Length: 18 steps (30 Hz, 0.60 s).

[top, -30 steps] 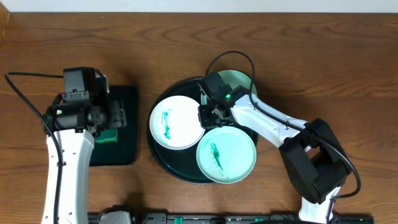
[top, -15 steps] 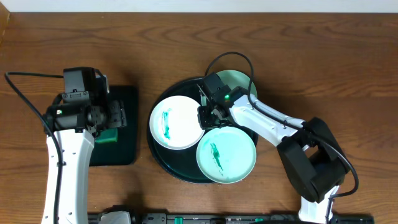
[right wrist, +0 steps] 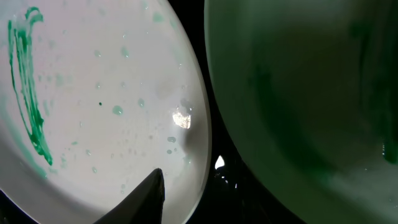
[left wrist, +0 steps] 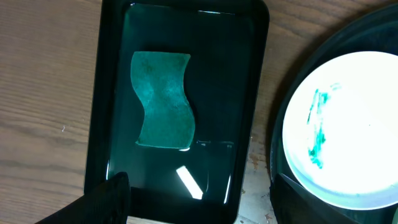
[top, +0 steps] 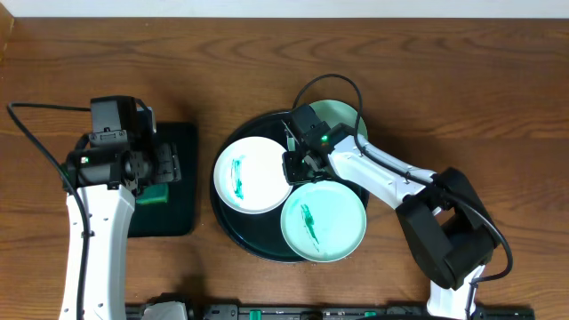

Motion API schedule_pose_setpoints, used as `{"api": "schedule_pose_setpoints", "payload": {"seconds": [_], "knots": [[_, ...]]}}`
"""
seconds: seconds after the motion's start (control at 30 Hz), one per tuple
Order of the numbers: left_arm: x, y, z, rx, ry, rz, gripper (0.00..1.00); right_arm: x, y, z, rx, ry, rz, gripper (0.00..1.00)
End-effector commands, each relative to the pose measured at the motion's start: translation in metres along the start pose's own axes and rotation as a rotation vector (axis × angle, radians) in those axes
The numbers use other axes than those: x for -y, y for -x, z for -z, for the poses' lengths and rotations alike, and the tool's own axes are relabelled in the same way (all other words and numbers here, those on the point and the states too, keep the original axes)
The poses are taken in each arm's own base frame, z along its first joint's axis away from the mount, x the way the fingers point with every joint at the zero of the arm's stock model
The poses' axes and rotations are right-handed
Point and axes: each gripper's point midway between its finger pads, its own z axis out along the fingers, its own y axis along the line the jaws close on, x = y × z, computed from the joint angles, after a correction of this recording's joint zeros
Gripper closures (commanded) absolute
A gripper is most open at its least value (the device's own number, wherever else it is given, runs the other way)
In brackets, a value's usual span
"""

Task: Clean dirty plates on tray and stack at the side

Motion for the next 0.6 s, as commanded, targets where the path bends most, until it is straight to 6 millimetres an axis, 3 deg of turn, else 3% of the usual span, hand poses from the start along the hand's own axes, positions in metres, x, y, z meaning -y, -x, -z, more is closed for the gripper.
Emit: {"api": "schedule_pose_setpoints", "payload": {"seconds": [0.0, 0.57], "knots": [[-0.001, 0.0068, 0.0086, 0.032, 0.01, 0.003, 0.28, -0.0046, 0.0025, -0.0006, 0.004, 0.007, 0.009, 0.64], [-0.001, 0.0067, 0.0086, 0.031, 0.009, 0.003, 0.27, -0.0052, 0.0026, -0.0004, 0.004, 0.01, 0.015, 0.64]]}}
